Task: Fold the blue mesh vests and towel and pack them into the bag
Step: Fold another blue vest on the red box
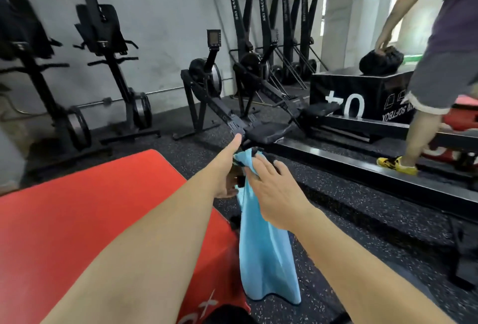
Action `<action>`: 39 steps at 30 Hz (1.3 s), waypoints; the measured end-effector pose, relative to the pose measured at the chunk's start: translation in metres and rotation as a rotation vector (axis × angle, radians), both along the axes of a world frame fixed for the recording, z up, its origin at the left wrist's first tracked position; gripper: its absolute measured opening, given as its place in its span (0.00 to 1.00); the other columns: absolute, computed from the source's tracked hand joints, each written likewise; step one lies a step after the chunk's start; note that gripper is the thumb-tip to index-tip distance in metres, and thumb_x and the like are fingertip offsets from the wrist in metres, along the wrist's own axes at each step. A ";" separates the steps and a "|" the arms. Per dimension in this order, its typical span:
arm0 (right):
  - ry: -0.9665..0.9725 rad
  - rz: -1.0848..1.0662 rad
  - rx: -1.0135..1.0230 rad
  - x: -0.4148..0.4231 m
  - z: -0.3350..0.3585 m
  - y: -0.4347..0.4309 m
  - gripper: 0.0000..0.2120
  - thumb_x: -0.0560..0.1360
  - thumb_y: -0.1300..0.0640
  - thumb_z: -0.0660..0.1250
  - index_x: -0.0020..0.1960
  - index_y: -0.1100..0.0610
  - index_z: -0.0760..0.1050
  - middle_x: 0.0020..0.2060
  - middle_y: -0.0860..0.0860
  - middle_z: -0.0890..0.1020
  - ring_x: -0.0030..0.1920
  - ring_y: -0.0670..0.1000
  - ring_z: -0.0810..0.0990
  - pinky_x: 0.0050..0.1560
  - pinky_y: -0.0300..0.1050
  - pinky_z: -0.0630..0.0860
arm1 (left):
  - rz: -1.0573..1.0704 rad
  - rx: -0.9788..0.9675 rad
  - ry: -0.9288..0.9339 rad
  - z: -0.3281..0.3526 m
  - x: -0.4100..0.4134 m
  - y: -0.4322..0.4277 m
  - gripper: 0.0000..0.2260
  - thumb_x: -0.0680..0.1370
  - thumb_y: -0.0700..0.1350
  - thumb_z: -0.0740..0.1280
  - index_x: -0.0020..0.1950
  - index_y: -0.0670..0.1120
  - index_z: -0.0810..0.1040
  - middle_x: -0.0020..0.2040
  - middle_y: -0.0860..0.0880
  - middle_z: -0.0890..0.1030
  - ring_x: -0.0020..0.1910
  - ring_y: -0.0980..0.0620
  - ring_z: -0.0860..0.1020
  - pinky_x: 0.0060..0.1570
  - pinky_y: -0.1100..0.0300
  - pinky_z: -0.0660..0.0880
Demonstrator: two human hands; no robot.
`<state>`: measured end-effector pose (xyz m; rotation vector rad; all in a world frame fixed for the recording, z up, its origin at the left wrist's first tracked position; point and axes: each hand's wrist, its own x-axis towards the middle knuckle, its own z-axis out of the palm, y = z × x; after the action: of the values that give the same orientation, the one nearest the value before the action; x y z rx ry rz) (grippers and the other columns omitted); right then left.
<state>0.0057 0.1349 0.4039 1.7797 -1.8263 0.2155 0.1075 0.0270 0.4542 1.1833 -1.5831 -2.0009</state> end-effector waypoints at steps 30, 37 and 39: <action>-1.319 0.168 0.083 0.029 0.102 -0.041 0.05 0.71 0.64 0.71 0.42 0.60 0.75 0.36 0.56 0.73 0.36 0.50 0.69 0.36 0.44 0.65 | -0.033 -0.488 -0.157 0.029 0.095 -0.016 0.11 0.72 0.32 0.63 0.37 0.46 0.79 0.35 0.45 0.79 0.35 0.48 0.74 0.37 0.58 0.67; -0.916 0.132 0.139 0.032 0.107 -0.049 0.10 0.68 0.59 0.71 0.33 0.49 0.74 0.31 0.46 0.75 0.39 0.51 0.74 0.52 0.55 0.69 | -0.100 -0.529 -0.079 0.040 0.084 -0.006 0.11 0.73 0.34 0.68 0.50 0.48 0.74 0.35 0.51 0.78 0.32 0.55 0.73 0.31 0.59 0.55; -0.854 0.127 0.147 0.033 0.104 -0.050 0.09 0.70 0.59 0.69 0.34 0.50 0.73 0.33 0.46 0.75 0.41 0.52 0.75 0.55 0.58 0.70 | -0.131 -0.575 -0.067 0.047 0.080 -0.004 0.15 0.72 0.36 0.70 0.55 0.50 0.76 0.38 0.52 0.77 0.32 0.57 0.73 0.31 0.60 0.56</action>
<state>0.0392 0.0848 0.5078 2.0879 -2.3184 1.0478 0.1877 0.0230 0.5011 0.9395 -2.1180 -1.4196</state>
